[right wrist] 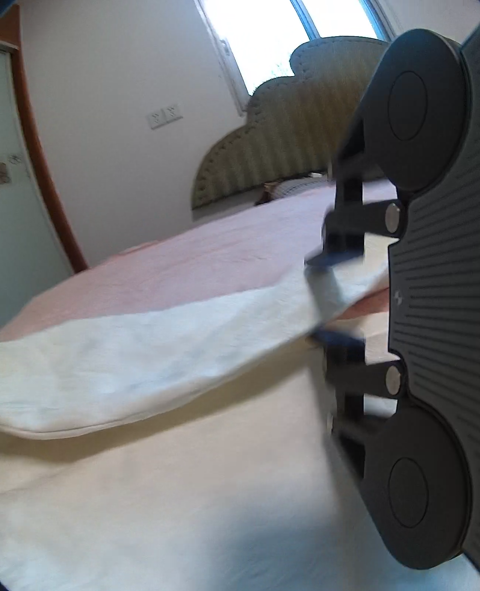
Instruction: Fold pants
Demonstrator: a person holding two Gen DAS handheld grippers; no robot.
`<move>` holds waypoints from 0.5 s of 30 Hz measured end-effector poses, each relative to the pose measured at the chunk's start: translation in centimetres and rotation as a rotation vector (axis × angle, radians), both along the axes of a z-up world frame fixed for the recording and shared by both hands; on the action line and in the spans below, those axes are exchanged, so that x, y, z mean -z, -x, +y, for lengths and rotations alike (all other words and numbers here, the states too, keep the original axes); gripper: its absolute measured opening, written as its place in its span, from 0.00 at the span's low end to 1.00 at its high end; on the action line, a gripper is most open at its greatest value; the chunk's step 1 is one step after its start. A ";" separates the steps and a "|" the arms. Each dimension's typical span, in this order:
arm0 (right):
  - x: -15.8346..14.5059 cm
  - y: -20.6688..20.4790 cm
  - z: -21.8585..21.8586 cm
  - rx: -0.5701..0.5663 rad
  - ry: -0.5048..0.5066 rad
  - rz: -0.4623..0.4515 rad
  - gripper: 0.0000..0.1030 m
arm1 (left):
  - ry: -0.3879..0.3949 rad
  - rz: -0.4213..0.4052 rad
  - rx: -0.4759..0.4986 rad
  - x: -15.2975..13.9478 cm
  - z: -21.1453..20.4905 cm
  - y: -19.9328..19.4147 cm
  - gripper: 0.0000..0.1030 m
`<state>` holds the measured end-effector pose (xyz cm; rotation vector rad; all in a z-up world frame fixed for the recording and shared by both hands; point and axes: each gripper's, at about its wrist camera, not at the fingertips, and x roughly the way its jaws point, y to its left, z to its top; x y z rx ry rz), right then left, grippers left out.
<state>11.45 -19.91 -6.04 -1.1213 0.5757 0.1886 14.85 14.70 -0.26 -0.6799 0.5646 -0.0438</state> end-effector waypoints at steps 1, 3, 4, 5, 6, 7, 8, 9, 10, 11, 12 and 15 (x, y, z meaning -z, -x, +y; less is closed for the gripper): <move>0.2 0.0 -0.2 0.007 0.004 0.003 0.04 | -0.020 -0.002 0.017 -0.3 0.3 0.3 0.05; -0.4 0.8 0.0 0.005 -0.001 -0.024 0.03 | -0.069 -0.019 0.053 -0.9 0.8 1.2 0.05; -1.0 1.6 0.1 0.005 -0.020 -0.028 0.03 | -0.100 -0.027 0.075 -1.1 1.0 1.8 0.05; -1.6 3.0 0.0 0.003 -0.039 -0.026 0.03 | -0.124 -0.028 0.096 -1.2 1.2 2.4 0.05; -2.2 4.1 0.1 -0.004 -0.047 -0.027 0.03 | -0.142 -0.025 0.116 -1.2 1.4 3.0 0.05; -2.6 5.9 0.3 -0.013 -0.056 -0.023 0.03 | -0.166 -0.017 0.136 -1.2 1.5 3.5 0.05; -3.0 7.4 0.5 -0.023 -0.065 -0.011 0.03 | -0.190 -0.007 0.149 -0.9 1.6 4.1 0.05; -3.3 8.8 0.7 -0.032 -0.070 0.002 0.03 | -0.219 0.004 0.161 -0.5 1.7 4.8 0.05; -3.3 10.4 1.0 -0.041 -0.076 0.018 0.03 | -0.255 0.015 0.168 -0.1 1.6 5.4 0.05; -3.2 11.8 1.5 -0.049 -0.087 0.037 0.03 | -0.289 0.028 0.172 0.4 1.5 5.9 0.05; -2.9 12.8 1.7 -0.056 -0.103 0.059 0.03 | -0.311 0.042 0.178 0.8 1.4 6.4 0.05; -1.6 14.9 2.5 -0.064 -0.112 0.100 0.03 | -0.357 0.084 0.187 2.3 1.3 7.0 0.07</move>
